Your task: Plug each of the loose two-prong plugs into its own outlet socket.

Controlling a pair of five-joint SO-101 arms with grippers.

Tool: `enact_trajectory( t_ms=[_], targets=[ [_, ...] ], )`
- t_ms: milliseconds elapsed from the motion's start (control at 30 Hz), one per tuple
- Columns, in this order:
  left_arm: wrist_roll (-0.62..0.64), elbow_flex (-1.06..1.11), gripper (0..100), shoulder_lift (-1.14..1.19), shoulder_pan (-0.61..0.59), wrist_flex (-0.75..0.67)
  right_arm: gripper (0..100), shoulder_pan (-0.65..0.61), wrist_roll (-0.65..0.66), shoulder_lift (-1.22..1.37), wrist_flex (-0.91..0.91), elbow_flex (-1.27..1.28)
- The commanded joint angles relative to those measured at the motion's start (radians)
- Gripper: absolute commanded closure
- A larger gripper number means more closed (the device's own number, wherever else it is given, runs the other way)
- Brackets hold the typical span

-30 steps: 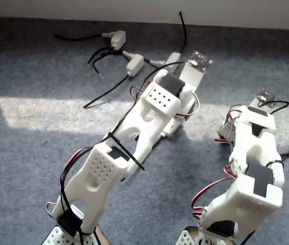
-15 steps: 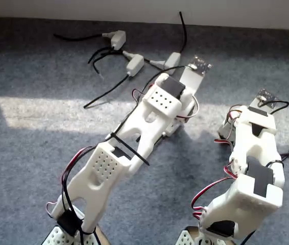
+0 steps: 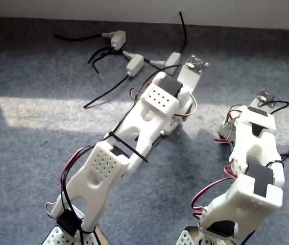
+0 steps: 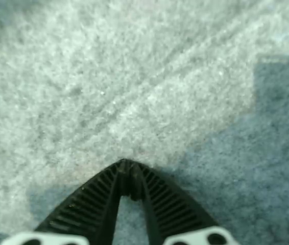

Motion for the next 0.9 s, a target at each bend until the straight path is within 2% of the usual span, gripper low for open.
enact_trajectory(
  t_ms=[0,100,200,433,733,867],
  targets=[
    [-0.009,-0.016,99,-0.012,-0.035,-0.006,98.8,0.01,-0.015,0.007,-0.007,-0.031],
    [-0.014,-0.002,99,0.008,-0.035,0.009,98.8,0.01,-0.015,0.007,-0.007,-0.031],
    [-0.068,-0.002,99,0.012,-0.027,0.084,98.8,0.01,-0.015,0.007,-0.007,-0.031],
    [-0.072,0.002,99,0.012,-0.018,0.216,98.8,0.01,-0.015,0.008,-0.007,-0.033],
    [-0.078,0.14,99,0.018,-0.059,0.212,98.8,0.008,-0.015,0.008,-0.007,-0.035],
    [-0.078,0.189,99,0.018,-0.091,0.127,98.8,0.008,-0.015,0.008,-0.007,-0.035]
  ],
)
